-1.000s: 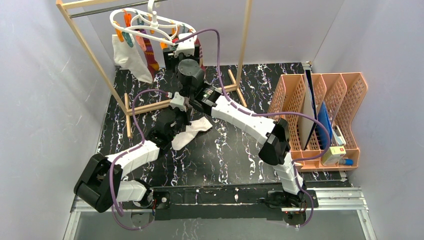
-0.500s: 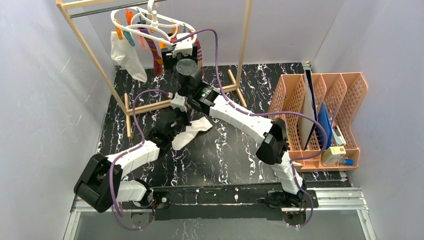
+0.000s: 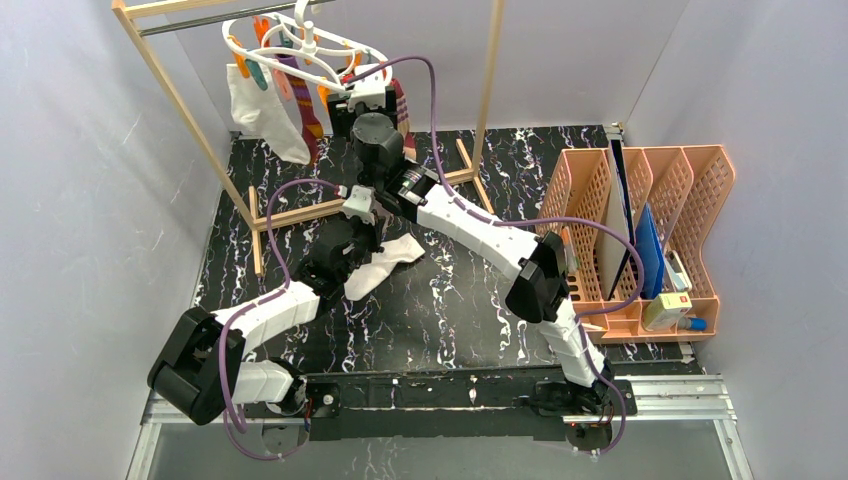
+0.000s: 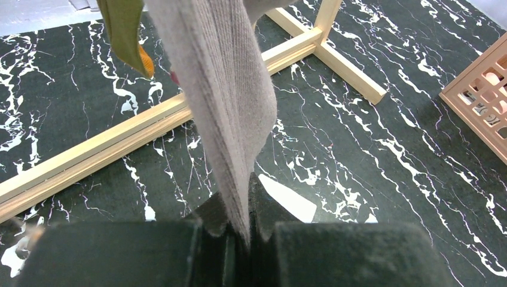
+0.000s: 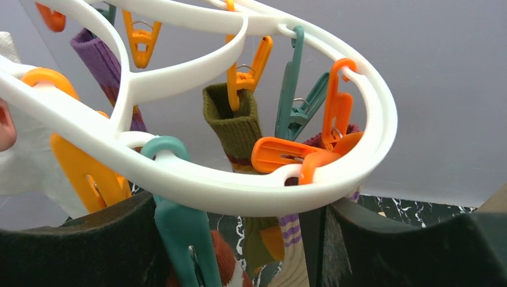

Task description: Remove the socks clipped to the hanger

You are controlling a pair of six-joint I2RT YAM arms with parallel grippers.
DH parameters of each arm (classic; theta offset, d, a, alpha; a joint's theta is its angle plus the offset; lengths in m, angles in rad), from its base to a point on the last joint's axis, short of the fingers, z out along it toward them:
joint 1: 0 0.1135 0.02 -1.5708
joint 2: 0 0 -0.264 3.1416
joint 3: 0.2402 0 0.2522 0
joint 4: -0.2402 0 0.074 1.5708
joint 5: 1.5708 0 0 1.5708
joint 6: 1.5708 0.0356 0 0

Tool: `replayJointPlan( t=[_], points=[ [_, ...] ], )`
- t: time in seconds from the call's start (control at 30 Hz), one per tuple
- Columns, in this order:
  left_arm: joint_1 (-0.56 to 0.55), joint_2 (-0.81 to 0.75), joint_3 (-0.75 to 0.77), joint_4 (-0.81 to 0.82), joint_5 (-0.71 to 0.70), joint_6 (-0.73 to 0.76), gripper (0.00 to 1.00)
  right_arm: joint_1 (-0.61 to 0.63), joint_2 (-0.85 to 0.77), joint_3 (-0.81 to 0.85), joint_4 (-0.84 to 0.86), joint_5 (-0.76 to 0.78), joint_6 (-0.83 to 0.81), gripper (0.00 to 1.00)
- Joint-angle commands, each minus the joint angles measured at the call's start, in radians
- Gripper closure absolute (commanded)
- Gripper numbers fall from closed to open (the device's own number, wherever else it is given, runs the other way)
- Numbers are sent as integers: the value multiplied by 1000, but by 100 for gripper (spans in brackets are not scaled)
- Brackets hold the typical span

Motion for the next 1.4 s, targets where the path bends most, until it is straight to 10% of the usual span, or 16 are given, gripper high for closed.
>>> replayJointPlan(
  t=[0.0,0.7,0.97,1.37],
  points=[
    [-6,-11,15,-9,-14,11,100,-12,-5,48,21,-4,5,27],
    [-16,-3,17,-20,-18,19,100,-19,-50,-13,57,-8,-8,57],
    [-22,-7,14,-26,-31,20,100,-18,-71,-42,60,-8,-7,97],
    [-34,-52,18,-98,-104,25,100,-18,-98,-62,59,-18,-10,99]
  ],
)
